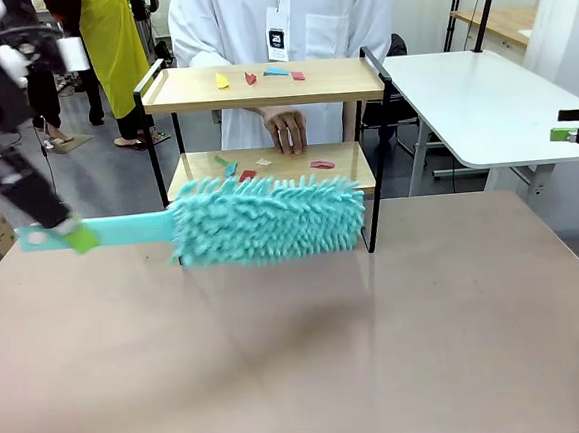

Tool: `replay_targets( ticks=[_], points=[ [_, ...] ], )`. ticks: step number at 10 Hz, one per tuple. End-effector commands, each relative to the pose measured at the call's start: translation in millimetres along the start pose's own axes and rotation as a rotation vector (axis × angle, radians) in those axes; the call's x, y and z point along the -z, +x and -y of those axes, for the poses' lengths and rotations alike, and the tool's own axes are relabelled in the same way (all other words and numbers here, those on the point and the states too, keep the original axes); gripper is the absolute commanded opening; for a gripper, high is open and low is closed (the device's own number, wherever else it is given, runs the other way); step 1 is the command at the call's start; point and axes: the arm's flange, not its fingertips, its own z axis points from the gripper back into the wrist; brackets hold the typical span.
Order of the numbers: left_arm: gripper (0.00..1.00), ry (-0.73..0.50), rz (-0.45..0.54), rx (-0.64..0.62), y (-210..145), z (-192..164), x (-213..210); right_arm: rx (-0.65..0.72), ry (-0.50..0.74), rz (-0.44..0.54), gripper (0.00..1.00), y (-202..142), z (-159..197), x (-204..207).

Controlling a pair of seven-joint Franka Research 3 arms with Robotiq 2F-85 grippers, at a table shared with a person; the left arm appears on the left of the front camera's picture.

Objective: Clean the shelf.
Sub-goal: Clean the specific section of the Shelf indicated by the human with the Duster.

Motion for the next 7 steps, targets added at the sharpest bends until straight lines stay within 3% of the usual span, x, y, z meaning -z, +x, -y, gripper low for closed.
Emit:
replay_targets(
  ticks=[1,2,3,4,7],
  points=[
    [0.13,0.075,0.145,-0.068,2.4,20.0,26.5,-0.001,0.000,-0.012,1.00,3.6,-1.1,1.3],
    [0.13,0.021,0.133,-0.044,7.1,16.8,30.2,-0.001,0.000,-0.012,1.00,3.6,-1.1,1.3],
    [0.13,-0.006,0.012,0.004,10.9,16.0,27.9,-0.001,0.000,-0.012,1.00,3.6,-1.1,1.3],
    [0.13,0.043,0.110,-0.073,8.7,19.0,20.8,-0.001,0.000,-0.012,1.00,3.6,-1.1,1.3],
    [0.13,0.026,0.088,-0.053,11.7,21.4,29.4,-0.001,0.000,-0.012,1.00,3.6,-1.1,1.3]
  ],
)
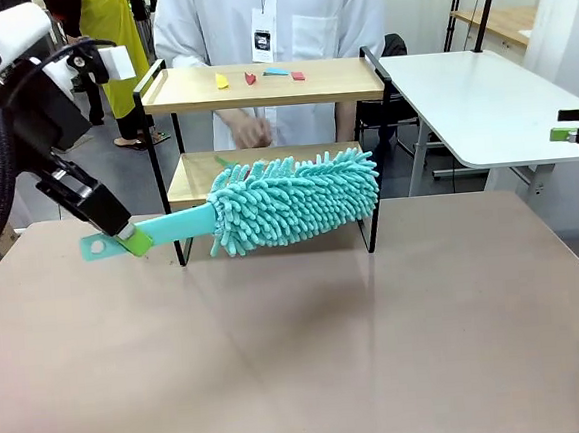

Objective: Clean the shelf.
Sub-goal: Clean the specific section of the Shelf indicated by the human with the Duster.

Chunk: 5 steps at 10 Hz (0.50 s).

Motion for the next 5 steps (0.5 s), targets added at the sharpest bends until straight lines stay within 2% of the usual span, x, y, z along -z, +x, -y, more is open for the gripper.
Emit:
replay_targets(
  ticks=[1,3,5],
  points=[
    [0.13,0.023,0.038,-0.034,3,14,14,-0.001,-0.001,-0.013,1.00,4,-1,1],
    [0.13,0.084,0.153,-0.141,4,33,31,-0.001,-0.001,-0.013,1.00,4,-1,1],
    [0.13,0.145,0.214,-0.237,11,51,51,-0.001,-0.001,-0.013,1.00,4,-1,1]
  ],
)
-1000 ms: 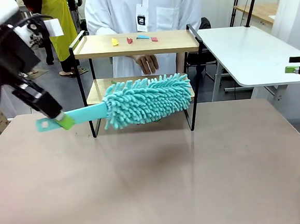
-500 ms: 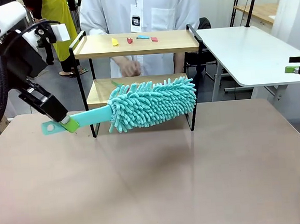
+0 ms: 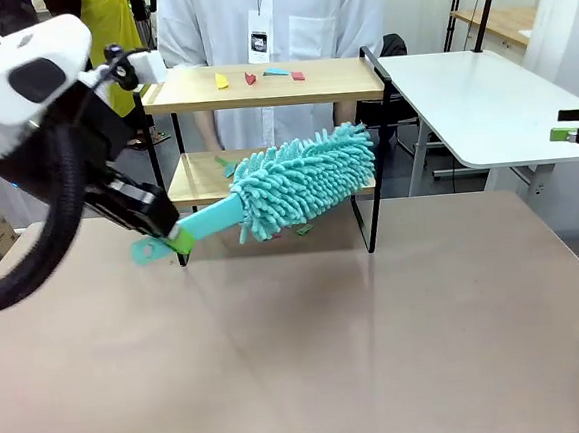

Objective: Clean the shelf.
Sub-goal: Clean the specific section of the Shelf indicated by the human with the Duster.

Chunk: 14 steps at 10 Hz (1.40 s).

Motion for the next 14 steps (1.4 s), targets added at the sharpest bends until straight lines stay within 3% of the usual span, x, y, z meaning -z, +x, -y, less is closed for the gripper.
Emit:
replay_targets(
  ticks=[1,7,14],
  points=[
    [0.13,0.059,0.085,-0.089,0,21,21,-0.002,-0.001,-0.013,1.00,4,-1,1],
    [0.13,0.047,0.138,-0.337,52,55,102,-0.002,-0.001,-0.013,1.00,4,-1,1],
    [0.13,0.043,0.262,-0.522,97,73,149,-0.002,-0.001,-0.013,1.00,4,-1,1]
  ],
)
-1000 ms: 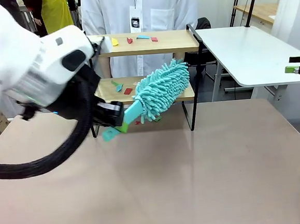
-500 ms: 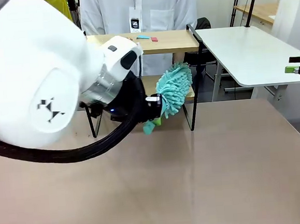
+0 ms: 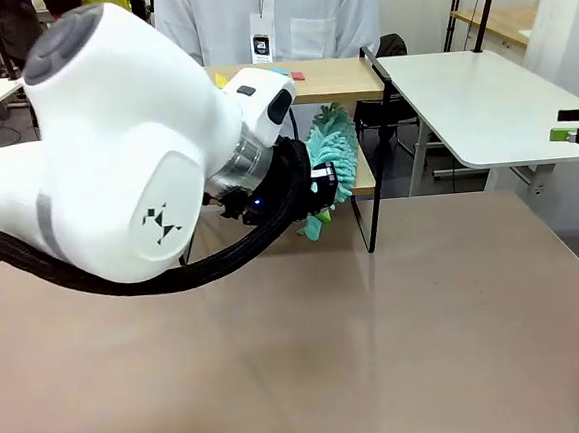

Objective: Clean the shelf.
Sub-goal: Clean the specific section of the Shelf indicated by the human with the Duster.

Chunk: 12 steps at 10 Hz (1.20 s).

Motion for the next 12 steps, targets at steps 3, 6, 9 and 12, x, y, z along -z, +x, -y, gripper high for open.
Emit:
replay_targets(
  ticks=[3,6,9,12],
  points=[
    [0.13,-0.010,0.051,-0.066,11,35,31,-0.002,-0.001,-0.014,1.00,4,-1,1],
    [0.13,0.021,0.053,-0.099,16,36,58,-0.002,-0.001,-0.014,1.00,4,-1,1],
    [0.13,0.010,0.029,-0.123,13,34,76,-0.002,-0.001,-0.014,1.00,4,-1,1],
    [0.13,0.016,0.006,-0.104,12,16,60,-0.002,-0.001,-0.014,1.00,4,-1,1]
  ],
)
